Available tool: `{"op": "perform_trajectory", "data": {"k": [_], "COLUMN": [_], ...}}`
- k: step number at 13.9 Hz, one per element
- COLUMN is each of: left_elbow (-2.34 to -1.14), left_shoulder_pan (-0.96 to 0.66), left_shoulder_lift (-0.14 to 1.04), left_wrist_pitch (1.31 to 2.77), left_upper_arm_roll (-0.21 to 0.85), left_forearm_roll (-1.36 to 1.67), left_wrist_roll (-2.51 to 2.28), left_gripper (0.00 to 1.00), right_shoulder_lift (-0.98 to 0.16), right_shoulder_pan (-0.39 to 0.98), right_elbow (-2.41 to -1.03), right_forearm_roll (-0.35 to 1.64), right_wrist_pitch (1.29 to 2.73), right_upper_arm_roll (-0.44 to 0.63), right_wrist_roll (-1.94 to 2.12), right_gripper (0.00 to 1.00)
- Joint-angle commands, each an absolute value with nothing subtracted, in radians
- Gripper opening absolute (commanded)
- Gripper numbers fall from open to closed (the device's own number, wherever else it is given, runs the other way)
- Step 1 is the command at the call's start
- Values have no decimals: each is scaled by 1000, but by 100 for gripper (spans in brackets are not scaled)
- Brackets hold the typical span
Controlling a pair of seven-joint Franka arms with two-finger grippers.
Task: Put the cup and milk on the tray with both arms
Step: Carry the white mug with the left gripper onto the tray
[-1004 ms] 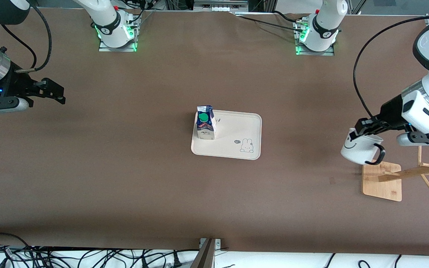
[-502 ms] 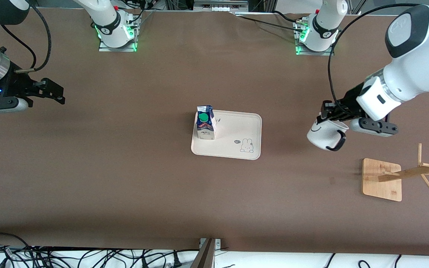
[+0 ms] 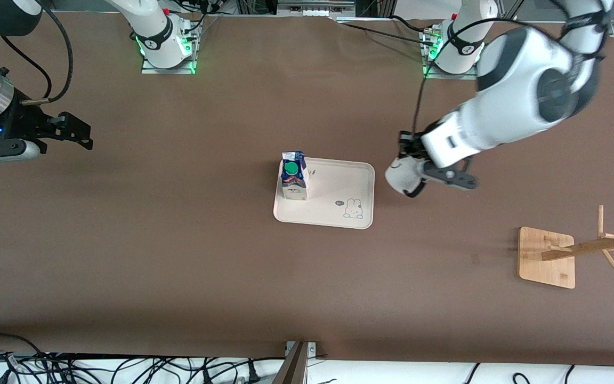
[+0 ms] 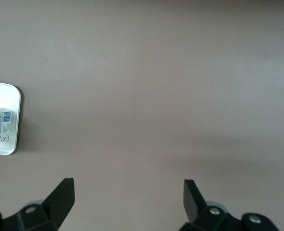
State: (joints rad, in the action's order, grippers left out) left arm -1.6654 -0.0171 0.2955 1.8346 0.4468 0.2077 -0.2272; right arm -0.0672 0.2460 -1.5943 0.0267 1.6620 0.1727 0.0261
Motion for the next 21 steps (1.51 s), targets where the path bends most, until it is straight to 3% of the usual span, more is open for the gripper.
{"op": "perform_trajectory", "data": {"k": [1,6,9,14,15,16,21], "left_elbow": [-1521,-1361,-1355,-1356,-1356,-1359,-1353], "left_shoulder_pan": [-104,-264,-331,-342,-342,-333,-327], "left_shoulder_lift": [470,725,781,836,841,839,802], "left_wrist_pitch": [1821,1819,1824,1824,1824,1824,1812], "left_upper_arm_roll": [446,424,365,362,362,364,362], "left_forearm_roll": [63,-29,-51,-37,-40,-41,-55], "left_wrist_roll": [-412,-742,-744,-741,-735,-730,-736], "left_gripper": [0,0,0,0,25,99,100], "right_shoulder_lift": [-72,-72,-72,-72,-72,-72,-72], "right_shoulder_pan": [238,238,238,238,238,238,238], "right_elbow": [-1577,-1577,-1577,-1577,-1577,-1577,-1577], "right_forearm_roll": [26,26,26,26,26,26,26], "right_wrist_pitch": [1655,1655,1655,1655,1657,1657,1657], "right_upper_arm_roll": [167,167,167,167,167,167,167], "right_wrist_roll": [23,23,21,23,23,23,21], "right_gripper": [100,100,100,100,100,100,100]}}
